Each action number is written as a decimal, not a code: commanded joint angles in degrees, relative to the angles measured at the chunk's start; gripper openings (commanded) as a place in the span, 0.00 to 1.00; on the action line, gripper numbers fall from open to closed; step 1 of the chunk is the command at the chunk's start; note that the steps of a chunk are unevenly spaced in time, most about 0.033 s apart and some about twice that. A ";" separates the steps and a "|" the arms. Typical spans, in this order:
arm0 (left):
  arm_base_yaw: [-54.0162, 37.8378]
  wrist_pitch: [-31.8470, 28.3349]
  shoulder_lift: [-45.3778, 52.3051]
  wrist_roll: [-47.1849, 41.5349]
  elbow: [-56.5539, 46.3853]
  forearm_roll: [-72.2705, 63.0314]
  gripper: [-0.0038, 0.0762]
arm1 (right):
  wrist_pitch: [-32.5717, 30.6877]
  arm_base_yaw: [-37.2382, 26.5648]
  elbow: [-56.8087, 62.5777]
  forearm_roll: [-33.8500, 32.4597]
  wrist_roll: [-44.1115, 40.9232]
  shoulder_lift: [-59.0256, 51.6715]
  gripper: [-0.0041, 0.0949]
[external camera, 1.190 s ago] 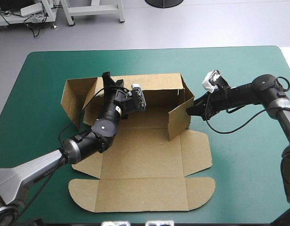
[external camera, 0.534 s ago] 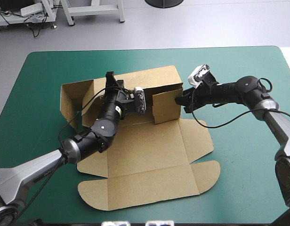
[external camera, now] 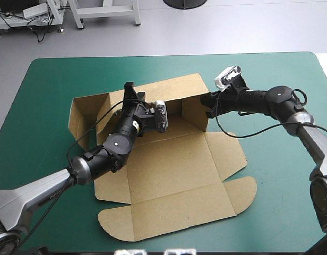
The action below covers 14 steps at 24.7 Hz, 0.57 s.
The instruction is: Fold the box
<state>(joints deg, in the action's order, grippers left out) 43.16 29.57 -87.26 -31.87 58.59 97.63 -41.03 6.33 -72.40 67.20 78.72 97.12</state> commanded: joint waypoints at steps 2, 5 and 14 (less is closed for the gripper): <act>0.31 0.28 2.04 -0.50 1.57 2.28 0.03 | 1.52 0.27 -1.67 2.93 -0.11 -1.45 0.04; 0.31 3.11 1.05 -0.50 1.57 2.28 0.04 | 1.41 1.06 -1.67 2.93 -0.11 -1.37 0.04; 1.13 10.49 -4.67 4.18 2.05 2.28 0.29 | 3.31 2.82 -1.67 -1.21 -4.79 -1.37 0.04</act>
<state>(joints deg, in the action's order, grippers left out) 43.72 37.88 -93.07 -27.82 59.32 100.24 -36.83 8.65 -72.80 67.05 76.42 97.57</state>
